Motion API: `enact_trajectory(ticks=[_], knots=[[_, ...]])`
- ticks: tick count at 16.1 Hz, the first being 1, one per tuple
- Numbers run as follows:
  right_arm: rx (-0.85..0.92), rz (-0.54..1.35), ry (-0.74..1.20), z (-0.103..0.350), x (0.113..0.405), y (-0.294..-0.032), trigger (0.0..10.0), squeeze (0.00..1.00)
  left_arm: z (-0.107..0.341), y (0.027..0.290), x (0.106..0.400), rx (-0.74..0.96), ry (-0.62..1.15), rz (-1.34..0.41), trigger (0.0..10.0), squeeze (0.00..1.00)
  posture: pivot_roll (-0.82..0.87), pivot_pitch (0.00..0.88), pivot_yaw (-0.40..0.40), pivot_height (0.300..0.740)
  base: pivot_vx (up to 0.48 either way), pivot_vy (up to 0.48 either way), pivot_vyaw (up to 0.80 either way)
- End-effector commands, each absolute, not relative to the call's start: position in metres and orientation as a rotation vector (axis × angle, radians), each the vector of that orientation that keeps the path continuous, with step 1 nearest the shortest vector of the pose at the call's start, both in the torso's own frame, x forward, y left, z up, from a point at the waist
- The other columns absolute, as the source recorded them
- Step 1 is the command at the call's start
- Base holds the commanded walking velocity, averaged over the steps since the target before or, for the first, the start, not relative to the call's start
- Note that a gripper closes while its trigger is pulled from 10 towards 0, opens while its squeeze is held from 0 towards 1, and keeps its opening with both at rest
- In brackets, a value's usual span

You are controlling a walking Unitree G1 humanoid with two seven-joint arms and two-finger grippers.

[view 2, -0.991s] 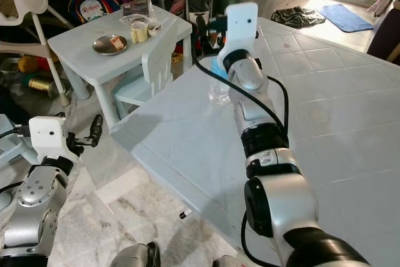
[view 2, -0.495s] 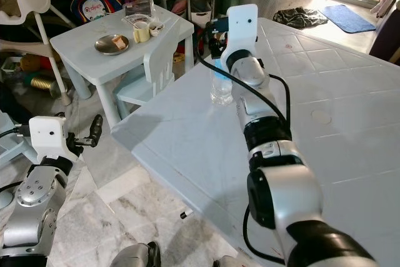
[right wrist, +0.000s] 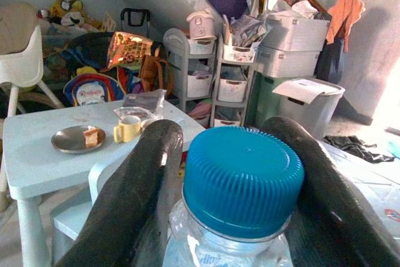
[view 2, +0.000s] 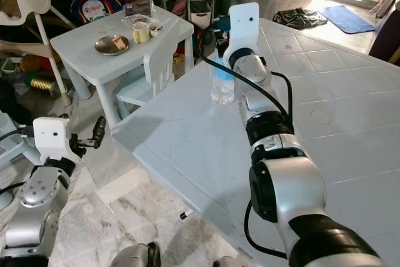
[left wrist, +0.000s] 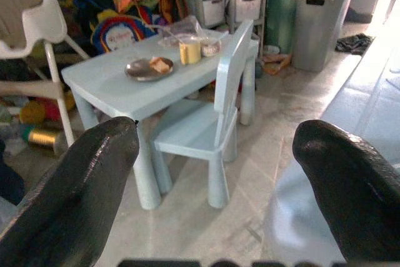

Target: Restocking fridge

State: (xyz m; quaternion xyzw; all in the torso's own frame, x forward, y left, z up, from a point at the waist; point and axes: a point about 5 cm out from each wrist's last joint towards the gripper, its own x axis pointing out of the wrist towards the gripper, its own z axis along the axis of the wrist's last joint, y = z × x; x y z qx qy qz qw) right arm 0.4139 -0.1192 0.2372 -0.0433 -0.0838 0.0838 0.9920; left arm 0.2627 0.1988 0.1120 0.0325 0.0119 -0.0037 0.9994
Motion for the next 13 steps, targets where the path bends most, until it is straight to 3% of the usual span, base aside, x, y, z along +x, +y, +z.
enact_trajectory(ticks=[1,5,9,10,13], knots=[[-0.107,0.148,-0.066,0.211,0.412,-0.122,0.0,0.0,0.106,0.197,0.258,0.058,0.051,-0.015,10.0,0.0,0.03,0.04,0.025,0.74,0.0,0.0,0.0],[-0.03,0.208,-0.112,0.203,0.403,-0.114,0.0,0.0,0.101,0.196,0.255,0.06,0.065,0.002,10.0,0.0,0.04,0.024,0.015,0.74,0.0,0.0,0.0],[0.105,0.472,-0.222,0.204,0.373,-0.082,0.0,0.0,0.108,0.212,0.26,0.053,0.033,0.139,10.0,0.0,0.04,0.017,0.006,0.74,0.0,0.0,0.0],[0.13,0.536,-0.229,0.2,0.356,-0.073,10.0,0.0,0.107,0.212,0.26,0.038,0.039,0.146,10.0,0.0,0.03,0.017,0.004,0.74,0.0,0.0,0.0],[0.063,0.654,-0.312,0.201,0.324,-0.065,10.0,0.0,0.103,0.206,0.259,0.038,0.046,0.137,10.0,0.0,0.02,0.018,0.001,0.74,0.0,0.0,0.44]])
